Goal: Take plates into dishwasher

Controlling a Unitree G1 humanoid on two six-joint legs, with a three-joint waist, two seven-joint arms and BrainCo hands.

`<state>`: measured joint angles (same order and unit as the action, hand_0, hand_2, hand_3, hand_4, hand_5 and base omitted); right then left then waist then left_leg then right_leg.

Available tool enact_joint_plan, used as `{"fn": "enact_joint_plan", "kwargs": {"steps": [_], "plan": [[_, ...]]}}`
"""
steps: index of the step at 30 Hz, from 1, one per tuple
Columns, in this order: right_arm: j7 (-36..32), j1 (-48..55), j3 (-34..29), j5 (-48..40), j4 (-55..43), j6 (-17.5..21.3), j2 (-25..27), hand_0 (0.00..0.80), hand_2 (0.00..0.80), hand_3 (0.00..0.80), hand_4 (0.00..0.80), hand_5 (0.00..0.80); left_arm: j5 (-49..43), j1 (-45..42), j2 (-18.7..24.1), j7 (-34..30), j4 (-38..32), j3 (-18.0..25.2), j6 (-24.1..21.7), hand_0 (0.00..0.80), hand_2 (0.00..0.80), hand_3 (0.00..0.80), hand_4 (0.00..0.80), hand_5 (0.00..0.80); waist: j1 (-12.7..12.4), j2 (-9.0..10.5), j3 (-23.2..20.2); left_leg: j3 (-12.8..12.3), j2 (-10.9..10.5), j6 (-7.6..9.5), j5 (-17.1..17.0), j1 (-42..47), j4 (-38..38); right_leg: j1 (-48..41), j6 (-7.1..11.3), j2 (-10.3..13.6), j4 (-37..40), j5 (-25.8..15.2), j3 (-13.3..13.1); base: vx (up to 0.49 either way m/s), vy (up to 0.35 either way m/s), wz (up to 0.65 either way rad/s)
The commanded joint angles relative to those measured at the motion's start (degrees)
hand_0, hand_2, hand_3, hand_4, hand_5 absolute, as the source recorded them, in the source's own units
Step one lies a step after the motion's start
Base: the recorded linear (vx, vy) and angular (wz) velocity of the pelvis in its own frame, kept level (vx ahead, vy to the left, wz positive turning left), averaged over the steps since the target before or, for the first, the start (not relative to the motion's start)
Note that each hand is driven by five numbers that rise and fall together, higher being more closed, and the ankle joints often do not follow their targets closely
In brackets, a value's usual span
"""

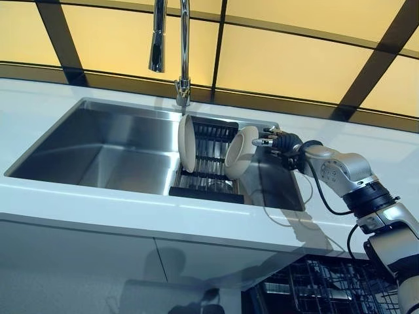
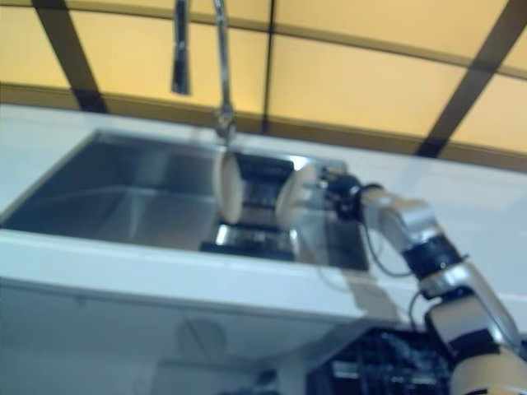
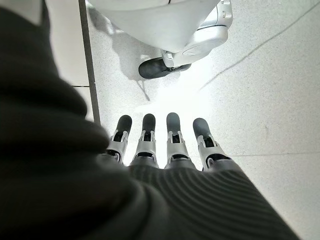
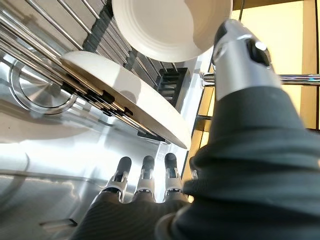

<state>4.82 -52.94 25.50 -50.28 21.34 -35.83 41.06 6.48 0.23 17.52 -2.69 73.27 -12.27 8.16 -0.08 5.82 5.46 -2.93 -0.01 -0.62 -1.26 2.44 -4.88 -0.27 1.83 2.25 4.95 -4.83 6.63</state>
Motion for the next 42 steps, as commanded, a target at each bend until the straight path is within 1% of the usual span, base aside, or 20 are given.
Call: {"fn": "enact_joint_plan", "kwargs": {"steps": [1, 11, 25, 36, 39, 42], "plan": [[0.45, -7.33, 1.14, -1.46, 3.75, 1.54, -0.3, 0.0, 0.0, 0.0, 0.0, 0.0, 0.22, 0.3, 0.42, 0.29, 3.05, -3.55, 0.42, 0.0, 0.0, 0.0, 0.0, 0.0, -1.85, 0.01, -0.67, -3.36, -1.73, 1.36, 3.02, -0.31, -0.12, -1.23, 2.64, -1.4, 0.05, 3.13, 0.88, 0.0, 0.0, 0.0], [-0.28, -7.53, 1.69, -0.61, 4.77, 0.27, -0.95, 0.0, 0.0, 0.0, 0.0, 0.0, 0.79, 0.16, 0.27, 0.53, 2.55, -3.91, 0.42, 0.0, 0.0, 0.0, 0.0, 0.0, -2.09, -0.03, -0.21, -3.47, -1.7, 1.39, 3.08, -0.41, -0.12, -1.15, 2.64, -1.33, 0.05, 3.18, 1.22, 0.0, 0.0, 0.0], [-1.73, -7.56, 1.98, -0.3, 6.64, -0.42, -0.9, 0.0, 0.0, 0.0, 0.0, 0.0, 1.55, 0.12, 0.74, 0.23, 2.25, -4.03, 0.3, 0.0, 0.0, 0.0, 0.0, 0.0, -2.23, 0.15, 0.53, -3.56, -1.57, 1.39, 3.11, -0.5, -0.12, -0.99, 2.75, -1.29, 0.05, 3.04, 1.47, 0.0, 0.0, 0.0], [-2.02, -8.01, 2.37, 0.05, 8.14, -0.74, -1.98, 0.0, 0.0, 0.0, 0.0, 0.0, 2.69, 0.24, 0.91, 0.53, 2.23, -3.82, 0.11, 0.0, 0.0, 0.0, 0.0, 0.0, -2.64, 0.5, 1.37, -3.39, -1.46, 1.4, 3.05, -0.84, -0.12, -0.73, 2.79, -1.35, 0.05, 2.94, 1.76, 0.0, 0.0, 0.0], [-1.87, -8.63, 2.64, -0.59, 8.37, -1.68, -2.13, 0.0, 0.0, 0.0, 0.0, 0.0, 2.79, 0.27, 1.15, 0.46, 2.24, -3.61, -0.02, 0.0, 0.0, 0.0, 0.0, 0.0, -2.76, 0.62, 1.51, -3.43, -1.42, 1.42, 3.05, -0.8, -0.12, -0.71, 2.82, -1.33, 0.05, 2.84, 1.87, 0.0, 0.0, 0.0], [-2.38, -8.92, 2.91, -0.98, 9.5, -1.78, -2.36, 0.0, 0.0, 0.0, 0.0, 0.0, 2.91, 0.49, 1.19, 0.47, 2.18, -3.57, 0.0, 0.0, 0.0, 0.0, 0.0, 0.0, -2.91, 0.76, 1.67, -3.37, -1.41, 1.45, 3.06, -0.87, -0.12, -0.67, 2.83, -1.35, 0.05, 2.81, 1.97, 0.0, 0.0, 0.0]]}}
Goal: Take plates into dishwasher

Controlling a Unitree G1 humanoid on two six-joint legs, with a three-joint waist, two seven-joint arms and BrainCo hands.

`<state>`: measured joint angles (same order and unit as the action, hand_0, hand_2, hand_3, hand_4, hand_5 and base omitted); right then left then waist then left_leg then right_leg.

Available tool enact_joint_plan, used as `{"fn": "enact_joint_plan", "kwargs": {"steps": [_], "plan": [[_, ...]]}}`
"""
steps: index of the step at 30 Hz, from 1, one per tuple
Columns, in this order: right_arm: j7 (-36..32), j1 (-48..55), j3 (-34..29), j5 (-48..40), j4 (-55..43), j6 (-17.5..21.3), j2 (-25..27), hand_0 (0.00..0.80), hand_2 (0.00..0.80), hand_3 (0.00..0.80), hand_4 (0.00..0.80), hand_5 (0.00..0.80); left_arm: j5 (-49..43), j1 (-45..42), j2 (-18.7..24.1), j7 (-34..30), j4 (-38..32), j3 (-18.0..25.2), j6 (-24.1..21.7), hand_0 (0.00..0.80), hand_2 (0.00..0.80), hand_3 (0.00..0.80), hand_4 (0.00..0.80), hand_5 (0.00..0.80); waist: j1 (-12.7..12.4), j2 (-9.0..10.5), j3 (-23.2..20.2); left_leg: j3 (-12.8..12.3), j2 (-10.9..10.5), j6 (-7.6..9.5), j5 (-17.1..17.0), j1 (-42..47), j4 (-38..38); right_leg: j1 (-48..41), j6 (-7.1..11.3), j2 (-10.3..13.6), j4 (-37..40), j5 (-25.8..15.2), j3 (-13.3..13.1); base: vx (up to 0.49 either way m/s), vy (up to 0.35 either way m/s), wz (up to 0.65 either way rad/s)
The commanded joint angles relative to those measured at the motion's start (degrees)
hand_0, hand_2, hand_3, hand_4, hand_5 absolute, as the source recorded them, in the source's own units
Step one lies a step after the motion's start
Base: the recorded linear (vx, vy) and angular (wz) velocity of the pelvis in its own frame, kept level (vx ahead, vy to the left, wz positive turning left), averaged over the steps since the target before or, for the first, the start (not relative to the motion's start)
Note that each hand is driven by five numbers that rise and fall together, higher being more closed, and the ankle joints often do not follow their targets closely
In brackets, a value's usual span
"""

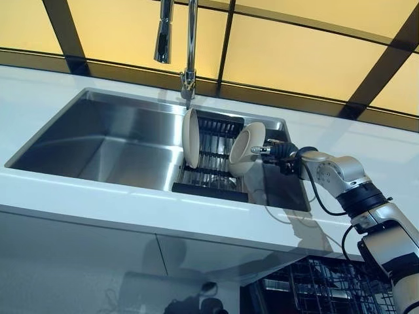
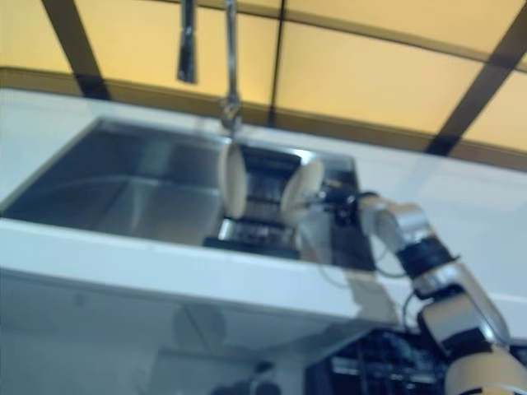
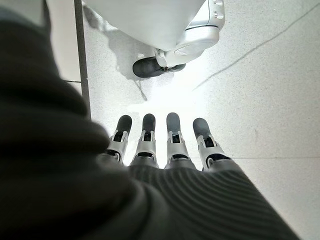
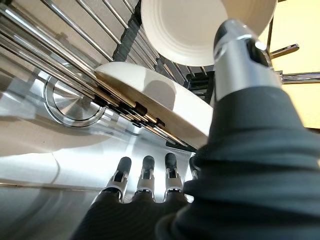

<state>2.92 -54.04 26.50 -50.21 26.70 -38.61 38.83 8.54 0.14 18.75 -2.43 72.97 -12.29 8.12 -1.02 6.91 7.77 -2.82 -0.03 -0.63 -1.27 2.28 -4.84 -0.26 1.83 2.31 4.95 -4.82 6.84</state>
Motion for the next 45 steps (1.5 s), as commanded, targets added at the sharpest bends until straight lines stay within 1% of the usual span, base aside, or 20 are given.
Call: {"fn": "enact_joint_plan", "kwargs": {"steps": [1, 7, 11, 15, 20, 21, 22, 23, 24, 25, 26, 27, 28, 39, 42, 45], "plan": [[-0.65, -7.86, 1.97, -1.18, 4.39, 0.95, -0.17, 0.0, 0.0, 0.0, 0.0, 0.0, 0.96, 0.59, -0.05, 0.22, 2.47, -3.49, 0.03, 0.0, 0.0, 0.0, 0.0, 0.0, -1.99, -0.32, -0.62, -3.47, -1.4, 1.45, 3.07, -0.72, -0.16, -0.65, 2.82, -1.41, 0.05, 2.78, 1.77, 0.0, 0.0, 0.0], [-0.86, -8.13, 2.17, -1.5, 6.34, 1.17, -0.66, 0.0, 0.0, 0.0, 0.0, 0.0, 2.8, 0.35, -0.47, 0.63, 2.22, -3.54, 0.08, 0.0, 0.0, 0.0, 0.0, 0.0, -2.28, -0.47, -0.34, -3.25, -1.44, 1.42, 3.07, -0.89, -0.16, -0.59, 2.71, -1.44, 0.05, 2.9, 1.88, 0.0, 0.0, 0.0], [0.17, -8.97, 2.22, 0.5, 7.88, 0.9, -1.43, 0.0, 0.0, 0.0, 0.0, 0.0, 4.1, 0.38, -0.4, 0.82, 2.25, -3.33, 0.14, 0.0, 0.0, 0.0, 0.0, 0.0, -2.72, -0.49, 0.03, -2.81, -1.48, 1.39, 3.08, -1.06, -0.16, -0.52, 2.7, -1.43, 0.05, 2.9, 2.12, 0.0, 0.0, 0.0], [0.35, -9.81, 2.48, 2.86, 9.43, -0.3, -1.28, 0.0, 0.0, 0.0, 0.0, 0.0, 5.0, 0.38, -0.52, 0.99, 2.17, -2.64, 0.19, 0.0, 0.0, 0.0, 0.0, 0.0, -3.07, -0.37, 0.1, -2.46, -1.49, 1.31, 3.04, -1.24, -0.16, -0.41, 2.73, -1.48, 0.05, 2.86, 2.4, 0.001, 0.006, 0.01], [2.32, -9.84, 2.3, 2.48, 11.3, 1.86, -2.21, 0.0, 0.0, 0.0, 0.0, 0.0, 7.7, 0.04, -1.12, 2.16, 1.76, -3.02, 0.03, 0.0, 0.0, 0.0, 0.0, 0.0, -3.46, -0.49, 0.69, -2.02, -1.51, 1.19, 2.86, -1.58, -0.16, -0.19, 2.61, -1.68, 0.05, 2.82, 2.29, -0.006, 0.022, 0.13], [2.89, -9.8, 2.23, 2.44, 11.19, 2.01, -2.38, 0.053, 0.053, 0.053, 0.053, 0.053, 7.85, -0.01, -1.2, 2.3, 1.72, -3.07, 0.07, 0.0, 0.0, 0.0, 0.0, 0.0, -3.5, -0.53, 0.74, -2.0, -1.52, 1.22, 2.86, -1.62, -0.16, -0.17, 2.6, -1.68, 0.05, 2.82, 2.28, -0.021, 0.021, 0.04], [4.65, -10.16, 2.33, 1.68, 10.94, 2.29, -2.71, 0.195, 0.195, 0.195, 0.195, 0.195, 7.91, 0.03, -1.29, 2.37, 1.82, -3.18, 0.16, 0.0, 0.0, 0.0, 0.0, 0.0, -3.58, -0.62, 0.94, -1.86, -1.54, 1.22, 2.79, -1.78, -0.16, -0.04, 2.57, -1.71, 0.01, 2.79, 2.27, 0.0, 0.0, 0.0], [5.37, -10.34, 2.16, 2.34, 10.77, 2.11, -2.62, 0.304, 0.304, 0.304, 0.304, 0.304, 8.12, 0.02, -1.26, 2.29, 1.87, -3.21, 0.25, 0.0, 0.0, 0.0, 0.0, 0.0, -3.67, -0.69, 1.11, -1.65, -1.56, 1.23, 2.8, -1.87, -0.16, 0.1, 2.58, -1.71, -0.13, 2.85, 2.32, 0.0, 0.0, 0.0], [5.62, -10.57, 2.08, 2.95, 11.22, 2.4, -2.64, 0.386, 0.386, 0.386, 0.386, 0.386, 8.5, -0.02, -1.28, 2.37, 1.84, -3.34, 0.33, 0.0, 0.0, 0.0, 0.0, 0.0, -3.75, -0.79, 1.17, -1.5, -1.6, 1.26, 2.79, -1.91, -0.16, 0.12, 2.58, -1.72, -0.13, 2.84, 2.36, -0.015, 0.02, 0.06], [5.8, -10.96, 2.12, 3.98, 11.39, 2.07, -2.67, 0.408, 0.408, 0.408, 0.408, 0.408, 8.96, 0.01, -1.33, 2.49, 1.85, -3.44, 0.6, 0.0, 0.0, 0.0, 0.0, 0.0, -3.78, -0.83, 1.18, -1.35, -1.61, 1.24, 2.76, -1.93, -0.16, 0.2, 2.59, -1.74, -0.25, 2.88, 2.4, -0.006, 0.019, 0.09], [6.13, -11.58, 2.36, 4.62, 11.94, 2.25, -2.56, 0.508, 0.508, 0.508, 0.508, 0.508, 9.28, -0.17, -1.53, 2.64, 1.93, -3.48, 0.62, 0.0, 0.0, 0.0, 0.0, 0.0, -3.92, -0.8, 1.21, -1.32, -1.62, 1.26, 2.73, -1.94, -0.16, 0.17, 2.59, -1.73, -0.17, 2.82, 2.49, -0.004, 0.014, 0.09], [6.54, -12.08, 2.53, 5.3, 12.32, 2.38, -2.5, 0.684, 0.684, 0.684, 0.684, 0.684, 9.7, -0.17, -1.61, 2.82, 2.05, -3.6, 0.57, 0.0, 0.0, 0.0, 0.0, 0.0, -4.01, -0.77, 1.26, -1.27, -1.64, 1.27, 2.73, -1.95, -0.16, 0.12, 2.58, -1.73, -0.1, 2.79, 2.56, -0.001, 0.01, 0.07], [6.11, -12.5, 2.53, 6.83, 12.82, 2.77, -2.47, 0.8, 0.8, 0.8, 0.8, 0.8, 9.79, -0.2, -1.72, 2.96, 2.19, -3.58, 0.53, 0.0, 0.0, 0.0, 0.0, 0.0, -4.09, -0.72, 1.26, -1.23, -1.66, 1.27, 2.78, -1.93, -0.16, 0.07, 2.57, -1.74, -0.1, 2.84, 2.61, 0.0, 0.007, 0.08], [5.15, -16.78, 4.17, 14.7, 16.28, 4.26, 1.52, 0.8, 0.8, 0.8, 0.8, 0.8, 8.98, -0.48, -1.51, 3.31, 1.97, -4.55, 0.43, 0.0, 0.0, 0.0, 0.0, 0.0, -4.45, -0.38, 0.76, -1.03, -1.82, 1.44, 3.04, -1.48, -0.16, -0.24, 2.79, -1.7, -0.07, 2.75, 2.8, -0.002, 0.001, 0.03], [4.52, -17.49, 4.68, 18.24, 16.85, 4.62, 2.3, 0.8, 0.8, 0.8, 0.8, 0.8, 8.66, -0.47, -1.39, 3.32, 1.95, -4.61, 0.62, 0.0, 0.0, 0.0, 0.0, 0.0, -4.41, -0.27, 0.44, -1.21, -1.82, 1.51, 3.17, -1.27, -0.16, -0.39, 2.85, -1.72, 0.02, 2.7, 2.69, 0.0, 0.0, 0.0], [4.2, -18.57, 5.44, 19.7, 17.6, 5.96, 3.34, 0.8, 0.8, 0.8, 0.8, 0.8, 8.42, -0.35, -1.24, 3.31, 1.91, -4.83, 0.92, 0.0, 0.0, 0.0, 0.0, 0.0, -4.33, -0.14, 0.11, -1.35, -1.85, 1.53, 3.29, -1.01, -0.16, -0.57, 2.92, -1.78, 0.05, 2.7, 2.48, 0.0, 0.0, 0.0]]}}
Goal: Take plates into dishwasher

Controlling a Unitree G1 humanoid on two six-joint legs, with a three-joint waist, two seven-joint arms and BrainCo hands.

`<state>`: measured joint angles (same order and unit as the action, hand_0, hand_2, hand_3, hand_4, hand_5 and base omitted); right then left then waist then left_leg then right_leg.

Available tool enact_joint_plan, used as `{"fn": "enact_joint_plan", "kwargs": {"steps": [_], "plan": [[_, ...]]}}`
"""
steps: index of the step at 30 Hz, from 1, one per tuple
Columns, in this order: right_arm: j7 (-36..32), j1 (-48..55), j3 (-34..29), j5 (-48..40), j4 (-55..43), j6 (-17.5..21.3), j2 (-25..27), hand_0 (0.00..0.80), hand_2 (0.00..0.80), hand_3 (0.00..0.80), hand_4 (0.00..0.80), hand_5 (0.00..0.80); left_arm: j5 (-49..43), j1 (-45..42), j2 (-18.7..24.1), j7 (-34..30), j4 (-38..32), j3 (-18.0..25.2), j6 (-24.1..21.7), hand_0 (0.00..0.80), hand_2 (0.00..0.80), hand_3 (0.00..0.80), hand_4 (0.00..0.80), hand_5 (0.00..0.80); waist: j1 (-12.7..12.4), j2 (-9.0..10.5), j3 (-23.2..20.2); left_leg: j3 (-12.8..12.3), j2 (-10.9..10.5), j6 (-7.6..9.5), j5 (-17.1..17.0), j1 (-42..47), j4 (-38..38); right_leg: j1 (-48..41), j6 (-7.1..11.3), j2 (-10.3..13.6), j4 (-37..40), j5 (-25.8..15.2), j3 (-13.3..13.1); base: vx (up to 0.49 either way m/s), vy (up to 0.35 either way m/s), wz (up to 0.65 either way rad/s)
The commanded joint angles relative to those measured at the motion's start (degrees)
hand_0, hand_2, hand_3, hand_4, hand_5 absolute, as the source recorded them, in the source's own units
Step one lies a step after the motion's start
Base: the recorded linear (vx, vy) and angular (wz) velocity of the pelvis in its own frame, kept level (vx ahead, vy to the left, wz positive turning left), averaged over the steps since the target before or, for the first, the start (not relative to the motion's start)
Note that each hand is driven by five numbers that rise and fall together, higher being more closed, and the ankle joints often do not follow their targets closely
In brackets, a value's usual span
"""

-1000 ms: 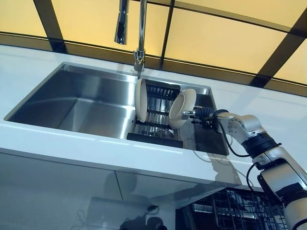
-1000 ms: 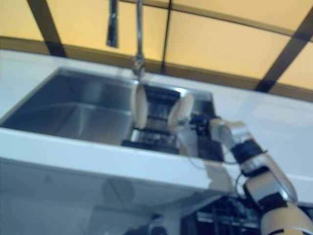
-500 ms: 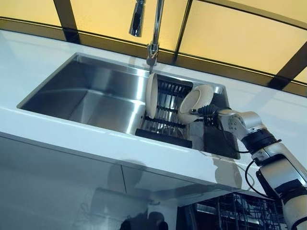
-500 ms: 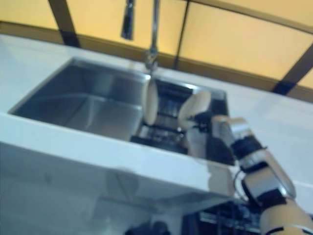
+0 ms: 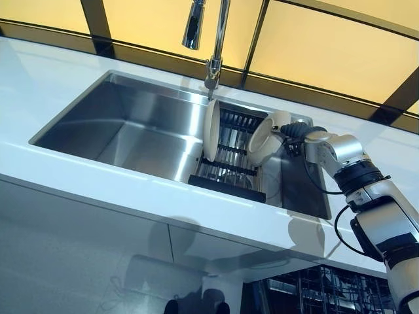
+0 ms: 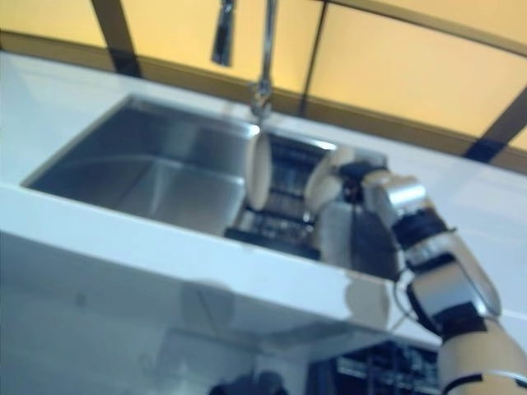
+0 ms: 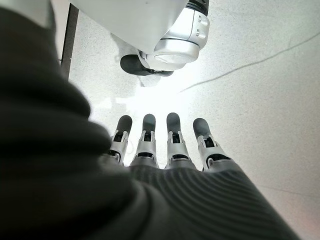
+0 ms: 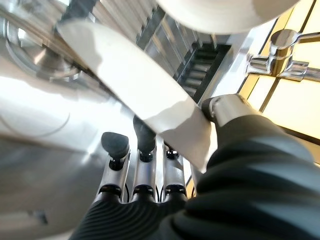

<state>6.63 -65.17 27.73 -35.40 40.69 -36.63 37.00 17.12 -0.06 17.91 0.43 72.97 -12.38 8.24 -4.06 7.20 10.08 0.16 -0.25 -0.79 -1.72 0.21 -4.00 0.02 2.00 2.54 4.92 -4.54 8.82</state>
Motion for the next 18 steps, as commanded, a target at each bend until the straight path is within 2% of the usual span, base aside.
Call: {"fn": "enact_joint_plan", "kwargs": {"steps": [1, 9, 14, 18], "plan": [[0.8, -7.9, 4.5, 5.45, 3.75, 4.54, 5.42, 0.8, 0.8, 0.8, 0.8, 0.8, -0.18, -0.06, -0.4, 0.5, 1.93, -4.89, 0.92, 0.0, 0.0, 0.0, 0.0, 0.0, -1.26, -0.4, -2.34, -4.43, -1.61, 1.71, 3.79, 1.19, -1.0, -0.94, 2.78, -2.01, 0.08, 2.42, 0.46, 0.0, 0.0, 0.0], [1.07, -10.73, 6.25, 5.68, 2.21, 7.57, 7.58, 0.8, 0.8, 0.8, 0.8, 0.8, -1.17, 0.46, -0.1, 0.8, 2.07, -5.01, 1.18, 0.0, 0.0, 0.0, 0.0, 0.0, -0.53, 0.15, -3.81, -5.26, -1.67, 1.89, 4.29, 2.35, -1.0, -1.65, 2.94, -2.14, 0.08, 2.4, -0.35, 0.0, 0.0, 0.0], [-1.68, -13.12, 8.16, 8.26, -0.42, 10.11, 10.21, 0.8, 0.8, 0.8, 0.8, 0.8, -2.64, 1.03, 0.24, 0.65, 1.64, -4.75, 1.24, 0.0, 0.0, 0.0, 0.0, 0.0, 0.48, 0.44, -4.99, -6.39, -1.58, 1.99, 4.55, 3.37, -1.0, -1.79, 3.31, -2.2, -0.65, 2.34, -1.59, -0.021, -0.002, -0.11], [-3.41, -15.09, 10.06, 6.5, -3.25, 9.24, 12.28, 0.8, 0.8, 0.8, 0.8, 0.8, -5.09, 1.38, 0.42, -0.02, 1.02, -5.03, 1.23, 0.0, 0.0, 0.0, 0.0, 0.0, 1.44, 0.42, -5.75, -7.46, -1.52, 2.1, 4.64, 4.08, -1.0, -1.63, 3.58, -2.19, -1.22, 2.21, -2.94, -0.019, -0.003, -0.18]]}}
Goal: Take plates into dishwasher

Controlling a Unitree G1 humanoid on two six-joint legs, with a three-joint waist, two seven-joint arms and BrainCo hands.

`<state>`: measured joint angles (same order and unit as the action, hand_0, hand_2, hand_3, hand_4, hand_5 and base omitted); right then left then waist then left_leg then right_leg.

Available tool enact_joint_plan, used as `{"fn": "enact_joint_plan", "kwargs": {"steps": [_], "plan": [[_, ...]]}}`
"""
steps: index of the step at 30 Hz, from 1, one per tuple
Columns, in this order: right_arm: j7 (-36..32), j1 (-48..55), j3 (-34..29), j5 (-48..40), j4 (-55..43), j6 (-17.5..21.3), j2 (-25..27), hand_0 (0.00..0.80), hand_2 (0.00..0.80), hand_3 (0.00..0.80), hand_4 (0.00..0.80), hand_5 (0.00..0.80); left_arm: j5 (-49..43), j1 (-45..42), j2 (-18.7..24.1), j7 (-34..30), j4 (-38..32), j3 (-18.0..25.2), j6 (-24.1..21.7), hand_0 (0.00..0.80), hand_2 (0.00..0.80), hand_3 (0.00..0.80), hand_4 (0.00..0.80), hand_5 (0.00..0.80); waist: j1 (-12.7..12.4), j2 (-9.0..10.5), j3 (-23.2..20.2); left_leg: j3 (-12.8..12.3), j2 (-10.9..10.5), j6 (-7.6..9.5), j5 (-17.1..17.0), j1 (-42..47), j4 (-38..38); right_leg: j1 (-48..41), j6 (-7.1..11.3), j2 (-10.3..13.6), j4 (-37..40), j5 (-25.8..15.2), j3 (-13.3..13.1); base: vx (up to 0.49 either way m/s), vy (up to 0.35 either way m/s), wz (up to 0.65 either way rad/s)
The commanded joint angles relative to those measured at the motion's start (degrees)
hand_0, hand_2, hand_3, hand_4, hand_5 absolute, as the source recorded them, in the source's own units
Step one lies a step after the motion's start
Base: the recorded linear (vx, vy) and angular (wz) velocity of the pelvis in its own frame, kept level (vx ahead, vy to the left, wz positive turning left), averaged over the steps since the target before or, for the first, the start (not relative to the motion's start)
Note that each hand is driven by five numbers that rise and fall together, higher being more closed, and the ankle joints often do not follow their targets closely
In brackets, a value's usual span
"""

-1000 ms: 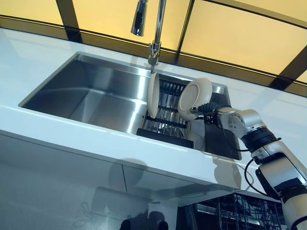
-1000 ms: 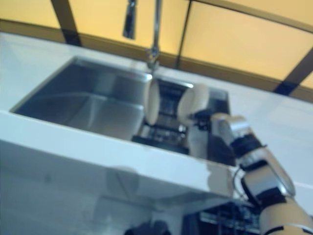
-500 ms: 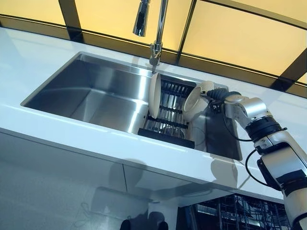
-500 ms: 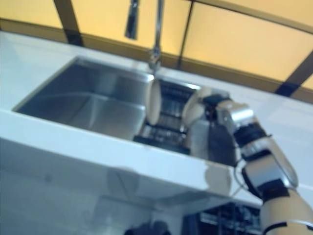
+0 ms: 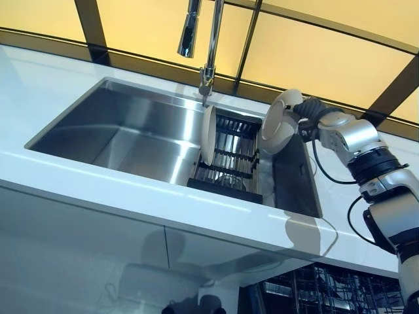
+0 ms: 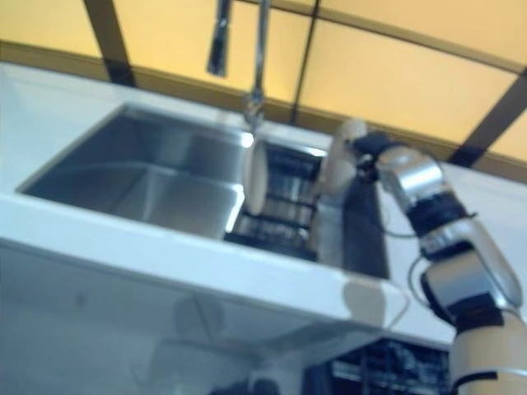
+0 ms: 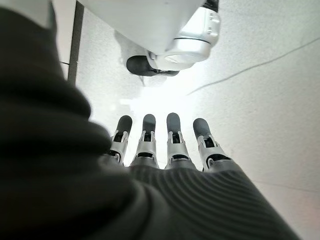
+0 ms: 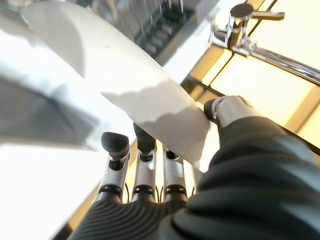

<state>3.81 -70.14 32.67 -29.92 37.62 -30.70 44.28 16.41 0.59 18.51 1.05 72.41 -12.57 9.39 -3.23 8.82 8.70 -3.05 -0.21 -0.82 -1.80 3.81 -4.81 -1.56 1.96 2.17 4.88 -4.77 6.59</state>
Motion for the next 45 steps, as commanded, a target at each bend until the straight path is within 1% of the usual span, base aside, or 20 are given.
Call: {"fn": "enact_joint_plan", "kwargs": {"steps": [1, 5, 11, 15, 19, 21, 22, 23, 24, 25, 26, 27, 29, 31, 32, 35, 38, 40, 44, 45], "plan": [[-0.73, -10.19, 5.13, 0.73, -0.28, 3.32, 5.35, 0.8, 0.8, 0.8, 0.8, 0.8, -4.7, 0.79, -0.17, -0.6, 1.41, -5.08, 0.17, 0.0, 0.0, 0.0, 0.0, 0.0, 0.84, -1.24, -4.47, -4.43, -1.55, 2.19, 4.78, 0.63, -0.19, -0.01, 3.66, -1.81, -1.3, 2.42, -1.02, -0.017, -0.011, -0.16], [-1.09, -9.88, 4.99, 1.13, -1.08, 3.54, 7.19, 0.8, 0.8, 0.8, 0.8, 0.8, -6.14, 1.59, 0.45, -0.86, 1.14, -5.62, 0.57, 0.0, 0.0, 0.0, 0.0, 0.0, 2.24, -1.48, -5.04, -5.77, -1.47, 2.38, 5.08, 1.37, -0.19, 0.23, 3.97, -2.13, -1.62, 2.1, -3.19, -0.018, -0.028, -0.29], [-5.01, -9.14, 5.58, 2.48, -3.3, 2.08, 11.33, 0.8, 0.8, 0.8, 0.8, 0.8, -8.08, 2.49, 0.69, -1.78, 0.75, -5.54, 1.48, 0.0, 0.0, 0.0, 0.0, 0.0, 4.39, -1.98, -5.99, -7.63, -1.46, 2.56, 5.57, 2.21, -0.19, 0.04, 4.21, -2.53, -1.12, 1.68, -5.83, -0.003, -0.025, -0.3], [-8.12, -7.08, 4.87, 2.36, -4.52, 2.09, 14.03, 0.8, 0.8, 0.8, 0.8, 0.8, -8.99, 2.86, 0.79, -2.37, 0.61, -5.85, 1.33, 0.0, 0.0, 0.0, 0.0, 0.0, 5.6, -2.36, -6.3, -8.65, -1.39, 2.76, 5.97, 2.79, -0.19, -0.17, 4.1, -2.54, -1.3, 2.06, -6.62, -0.005, -0.003, -0.19], [-10.26, -2.78, 2.53, -1.08, -6.08, 2.45, 15.39, 0.8, 0.8, 0.8, 0.8, 0.8, -11.25, 3.08, 1.41, -3.23, 0.19, -6.29, 0.12, 0.0, 0.0, 0.0, 0.0, 0.0, 6.67, -2.89, -6.01, -9.7, -1.23, 3.13, 6.18, 3.47, 0.22, 0.63, 4.2, -2.25, -3.52, 2.79, -7.52, -0.009, 0.045, -0.24], [-9.15, 0.7, 0.41, -5.26, -8.35, 1.86, 16.54, 0.8, 0.8, 0.8, 0.8, 0.8, -12.55, 3.46, 2.29, -4.07, -1.0, -7.19, 0.02, 0.0, 0.0, 0.0, 0.0, 0.0, 7.42, -2.91, -5.0, -10.26, -1.34, 3.49, 7.12, 2.55, 2.96, 2.29, 4.55, -1.88, -5.77, 2.57, -8.32, -0.028, 0.087, -0.34], [-8.75, 3.64, -1.92, -6.74, -9.47, 2.39, 17.7, 0.8, 0.8, 0.8, 0.8, 0.8, -13.58, 3.86, 2.97, -4.81, -1.98, -8.09, 0.22, 0.0, 0.0, 0.0, 0.0, 0.0, 7.99, -2.79, -4.0, -10.68, -1.42, 3.89, 7.79, 1.94, 4.62, 3.8, 5.07, -1.51, -6.49, 1.58, -8.64, -0.116, 0.045, -0.2], [-8.03, 7.74, -5.19, -7.17, -11.31, 3.51, 18.8, 0.8, 0.8, 0.8, 0.8, 0.8, -15.1, 4.13, 3.62, -6.04, -2.73, -9.03, 0.15, 0.0, 0.0, 0.0, 0.0, 0.0, 8.68, -2.65, -2.38, -10.8, -1.52, 4.05, 8.0, 1.39, 5.62, 5.9, 6.28, -1.02, -7.26, -1.42, -8.65, -0.111, 0.036, -0.17], [-8.02, 7.93, -5.38, -7.15, -11.38, 3.5, 18.81, 0.8, 0.8, 0.8, 0.8, 0.8, -15.1, 4.13, 3.69, -6.04, -2.73, -9.08, 0.15, 0.0, 0.0, 0.0, 0.0, 0.0, 8.51, -2.56, -2.49, -10.95, -1.53, 4.04, 7.96, 1.26, 5.64, 6.06, 6.27, -1.03, -7.22, -1.51, -8.79, -0.191, 0.058, -0.25], [-8.95, 15.4, -11.2, -6.03, -14.17, 6.24, 19.83, 0.8, 0.8, 0.8, 0.8, 0.8, -15.32, 4.28, 4.35, -6.94, -3.42, -9.91, -0.26, 0.0, 0.0, 0.0, 0.0, 0.0, 9.61, -2.83, -0.52, -10.76, -1.76, 4.28, 8.14, 1.1, 6.08, 9.19, 7.0, -1.08, -10.2, -3.92, -8.67, -0.183, 0.089, -0.37], [-9.45, 20.08, -15.13, -5.15, -17.16, 6.49, 19.96, 0.8, 0.8, 0.8, 0.8, 0.8, -14.5, 4.52, 4.69, -6.98, -3.92, -9.68, -0.1, 0.0, 0.0, 0.0, 0.0, 0.0, 10.16, -3.29, 0.2, -10.04, -1.86, 4.41, 7.6, 1.38, 4.88, 9.51, 6.91, -1.66, -11.78, -2.31, -8.08, -0.232, 0.116, -0.51], [-9.34, 22.48, -17.01, -4.53, -19.22, 5.97, 19.67, 0.8, 0.8, 0.8, 0.8, 0.8, -13.97, 4.88, 4.89, -6.99, -4.13, -9.45, 0.2, 0.0, 0.0, 0.0, 0.0, 0.0, 10.41, -3.49, 0.22, -10.19, -1.79, 4.52, 7.24, 1.35, 4.11, 9.93, 6.86, -2.06, -13.38, -1.39, -7.9, -0.199, 0.115, -0.68], [-11.77, 28.09, -21.04, -4.17, -22.58, 5.3, 20.09, 0.8, 0.8, 0.8, 0.8, 0.8, -13.26, 5.73, 5.13, -6.56, -3.6, -8.81, 0.53, 0.0, 0.0, 0.0, 0.0, 0.0, 11.61, -4.16, -0.14, -11.17, -1.24, 4.61, 5.77, 1.47, 1.92, 9.64, 6.46, -2.4, -19.09, 1.46, -5.95, -0.198, 0.077, -0.63], [-14.27, 31.65, -23.79, -3.14, -23.45, 5.53, 20.54, 0.8, 0.8, 0.8, 0.8, 0.8, -12.58, 6.02, 5.38, -5.34, -2.96, -8.1, 0.56, 0.0, 0.0, 0.0, 0.0, 0.0, 11.71, -4.29, -0.92, -12.15, -0.61, 4.59, 4.95, 0.6, 0.81, 8.21, 6.03, -2.3, -20.52, 3.83, -4.75, -0.157, 0.009, -0.45], [-16.8, 33.34, -24.75, -2.05, -23.5, 5.22, 21.12, 0.8, 0.8, 0.8, 0.8, 0.8, -12.18, 6.37, 5.55, -4.59, -2.17, -7.3, 0.91, 0.0, 0.0, 0.0, 0.0, 0.0, 11.91, -3.93, -1.88, -12.01, -0.55, 4.08, 5.36, -0.97, 1.55, 4.92, 6.01, -2.16, -19.4, 6.12, -4.29, -0.117, -0.018, -0.49], [-20.03, 34.28, -24.74, -1.81, -22.39, 4.77, 22.1, 0.8, 0.8, 0.8, 0.8, 0.8, -11.55, 6.7, 5.62, -3.69, -0.62, -6.04, 0.66, 0.0, 0.0, 0.0, 0.0, 0.0, 11.35, -2.69, -3.58, -12.86, -0.99, 3.36, 5.13, -4.38, 2.97, 0.01, 5.35, -2.25, -15.27, 7.44, -3.95, -0.112, -0.05, -0.37], [-22.4, 33.56, -23.38, -2.03, -20.8, 5.47, 21.9, 0.8, 0.8, 0.8, 0.8, 0.8, -11.33, 7.09, 5.14, -2.33, 0.21, -4.44, -0.07, 0.0, 0.0, 0.0, 0.0, 0.0, 9.96, -1.46, -4.51, -16.01, -1.07, 1.87, 4.58, -8.35, 4.35, -5.12, 4.47, -2.55, -5.7, 8.08, -2.61, -0.217, -0.089, -0.31], [-22.05, 32.81, -21.88, -2.99, -20.19, 5.53, 21.58, 0.8, 0.8, 0.8, 0.8, 0.8, -10.95, 7.78, 4.87, -1.28, -0.06, -4.19, 0.33, 0.0, 0.0, 0.0, 0.0, 0.0, 9.85, -1.73, -4.28, -16.79, -0.84, 1.03, 3.28, -9.38, 2.78, -5.39, 3.65, -4.11, -4.26, 8.79, -3.7, -0.286, -0.118, -0.41], [-23.06, 33.35, -22.3, -0.83, -20.29, 4.69, 21.73, 0.8, 0.8, 0.8, 0.8, 0.8, -10.84, 7.01, 4.44, -1.78, -0.5, -3.76, -0.28, 0.0, 0.0, 0.0, 0.0, 0.0, 10.44, -3.01, -3.78, -17.89, -0.44, -0.41, 0.99, -9.56, 0.35, -4.64, 2.34, -5.4, -5.17, 10.0, -2.69, -0.25, -0.104, -0.07], [-24.15, 33.32, -22.36, -0.2, -20.03, 4.3, 21.74, 0.8, 0.8, 0.8, 0.8, 0.8, -10.71, 6.02, 4.05, -1.37, -0.65, -3.18, -0.36, 0.0, 0.0, 0.0, 0.0, 0.0, 10.33, -3.24, -3.77, -17.98, -0.55, -1.11, 0.14, -9.54, -0.19, -5.19, 1.68, -6.08, -4.33, 9.97, -2.52, -0.192, -0.11, 0.11]]}}
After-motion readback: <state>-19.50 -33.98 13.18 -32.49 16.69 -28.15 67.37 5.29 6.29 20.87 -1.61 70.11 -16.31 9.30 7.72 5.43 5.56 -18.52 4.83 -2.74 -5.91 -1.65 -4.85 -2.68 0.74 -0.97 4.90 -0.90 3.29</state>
